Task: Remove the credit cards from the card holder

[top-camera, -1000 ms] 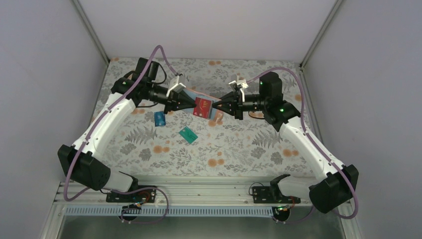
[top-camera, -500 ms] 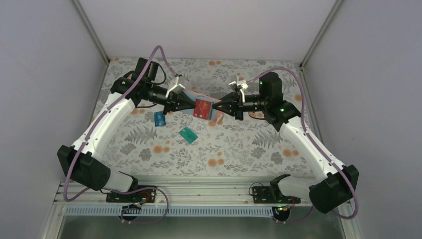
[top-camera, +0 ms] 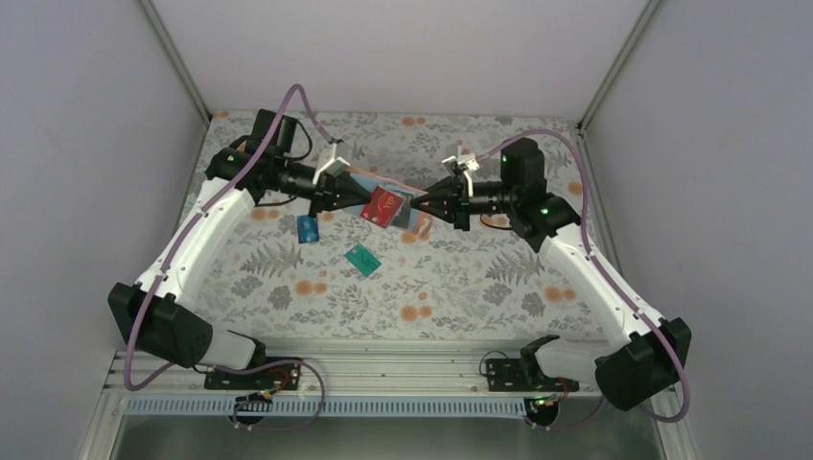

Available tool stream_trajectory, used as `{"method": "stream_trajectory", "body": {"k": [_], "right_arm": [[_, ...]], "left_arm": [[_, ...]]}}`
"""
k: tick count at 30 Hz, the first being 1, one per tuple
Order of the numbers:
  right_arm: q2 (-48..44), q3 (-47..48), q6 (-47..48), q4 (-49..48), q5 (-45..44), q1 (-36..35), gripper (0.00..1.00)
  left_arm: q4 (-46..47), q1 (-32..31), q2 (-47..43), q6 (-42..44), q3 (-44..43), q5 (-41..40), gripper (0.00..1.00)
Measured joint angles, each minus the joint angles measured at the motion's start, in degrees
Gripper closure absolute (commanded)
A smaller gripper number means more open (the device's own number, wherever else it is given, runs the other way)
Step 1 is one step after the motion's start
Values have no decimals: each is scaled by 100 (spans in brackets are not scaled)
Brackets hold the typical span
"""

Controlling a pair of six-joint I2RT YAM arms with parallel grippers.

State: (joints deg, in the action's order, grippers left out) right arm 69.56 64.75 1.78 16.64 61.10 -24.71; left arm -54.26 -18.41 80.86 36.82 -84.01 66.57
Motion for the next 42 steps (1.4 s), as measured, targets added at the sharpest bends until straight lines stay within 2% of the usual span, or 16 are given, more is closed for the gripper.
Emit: {"method": "stream_trajectory", "body": {"k": [5,8,14,17,25,35,40,42], "right_arm": [[0,2,2,37,2,4,96],[0,4,2,83,9,4,96],[0,4,4,192,17,11,96],[0,4,4,201,20,11,96],[-2,4,87,210,26,15,96],[-11,11,105,181,-136,83,96],[-11,11,-122,179,-341,269,96],[-11,11,-319,168,-505,457,96]], "left_arm": [[90,-52,0,-44,2,-17,98],[170,-260,0,-87,2,-208,92],[245,-463,2,-177,2,-592,87],[286,-461,2,-216,2,-660,97],[225,-444,-13,-149,2,-570,98],[136,146,-131,-140,4,-280,98],[85,376,-247,-149,4,-313,98],[160,662,-297,-234,17,-361,98]]}}
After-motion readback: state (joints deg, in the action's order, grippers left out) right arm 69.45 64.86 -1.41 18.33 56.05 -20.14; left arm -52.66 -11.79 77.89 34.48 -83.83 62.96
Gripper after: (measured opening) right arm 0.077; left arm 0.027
